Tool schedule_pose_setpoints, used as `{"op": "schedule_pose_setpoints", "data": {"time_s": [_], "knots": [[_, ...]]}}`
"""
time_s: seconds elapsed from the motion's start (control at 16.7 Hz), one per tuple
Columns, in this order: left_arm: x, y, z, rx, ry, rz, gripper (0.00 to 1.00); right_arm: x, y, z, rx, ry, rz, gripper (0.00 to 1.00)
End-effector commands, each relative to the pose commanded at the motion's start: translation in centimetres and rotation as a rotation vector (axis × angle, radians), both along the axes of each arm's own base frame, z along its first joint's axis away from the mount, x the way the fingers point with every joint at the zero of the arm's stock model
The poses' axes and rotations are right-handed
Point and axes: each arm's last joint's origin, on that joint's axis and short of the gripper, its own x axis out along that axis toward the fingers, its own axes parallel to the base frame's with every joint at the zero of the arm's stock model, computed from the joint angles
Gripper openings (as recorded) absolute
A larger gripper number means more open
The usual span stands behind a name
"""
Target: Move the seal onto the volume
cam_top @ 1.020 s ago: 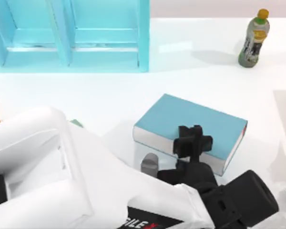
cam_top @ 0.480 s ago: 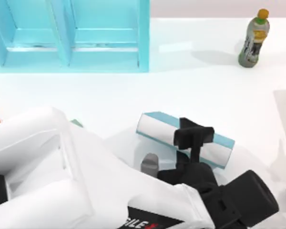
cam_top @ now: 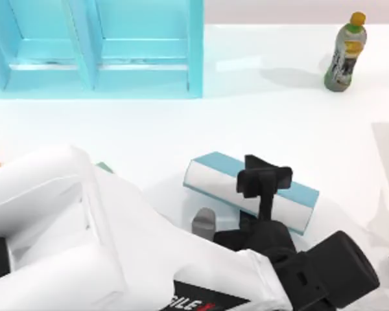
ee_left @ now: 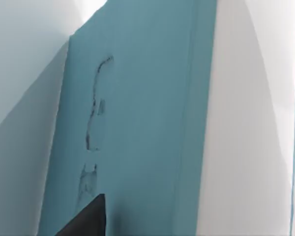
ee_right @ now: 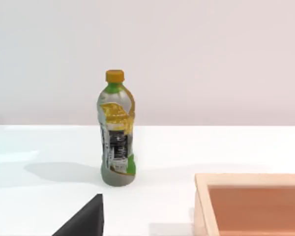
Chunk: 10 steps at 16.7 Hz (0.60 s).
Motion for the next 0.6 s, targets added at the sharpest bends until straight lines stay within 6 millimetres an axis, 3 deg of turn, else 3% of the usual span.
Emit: {"op": "schedule_pose_setpoints", "data": {"time_s": [0.3, 0.6], "knots": [[-1.2, -0.4, -0.4, -0.005, 0.014, -0.005, 1.00, 0.0, 0.0, 0.0, 0.000, 0.000, 0.000, 1.00], [-4.8, -0.7, -1.6, 0.015, 0.060, -0.005, 1.00, 0.0, 0.0, 0.0, 0.000, 0.000, 0.000, 1.00]]}}
